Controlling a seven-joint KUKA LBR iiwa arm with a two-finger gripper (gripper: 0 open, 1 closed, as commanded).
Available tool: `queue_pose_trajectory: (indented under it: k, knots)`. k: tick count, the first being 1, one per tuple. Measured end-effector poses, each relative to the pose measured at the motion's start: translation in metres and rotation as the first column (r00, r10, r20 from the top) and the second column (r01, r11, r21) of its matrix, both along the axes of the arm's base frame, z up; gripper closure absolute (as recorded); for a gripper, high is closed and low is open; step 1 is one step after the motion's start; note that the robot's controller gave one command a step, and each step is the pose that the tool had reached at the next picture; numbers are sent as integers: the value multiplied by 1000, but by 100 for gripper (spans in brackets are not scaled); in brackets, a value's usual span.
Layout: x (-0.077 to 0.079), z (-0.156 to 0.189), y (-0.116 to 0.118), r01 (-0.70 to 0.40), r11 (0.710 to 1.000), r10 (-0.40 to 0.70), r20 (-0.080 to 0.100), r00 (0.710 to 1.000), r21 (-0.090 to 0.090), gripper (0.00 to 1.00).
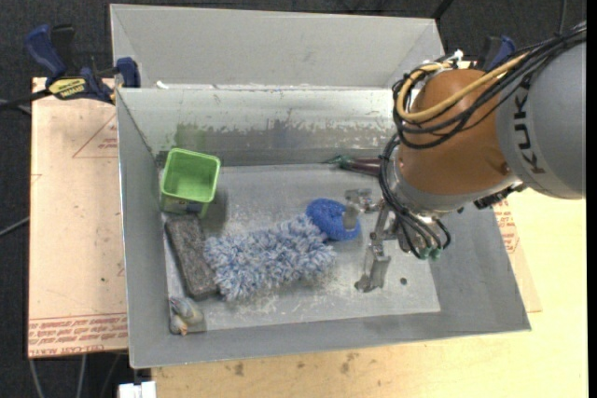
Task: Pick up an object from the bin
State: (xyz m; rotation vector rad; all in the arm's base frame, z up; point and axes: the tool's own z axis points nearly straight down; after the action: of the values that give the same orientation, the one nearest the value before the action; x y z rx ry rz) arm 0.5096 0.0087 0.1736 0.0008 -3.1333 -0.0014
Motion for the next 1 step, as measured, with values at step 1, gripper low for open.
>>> queue_pose_trajectory:
  k: [1]
  knots:
    - [2, 4, 0, 0, 1000, 0, 9, 1000, 0, 0]
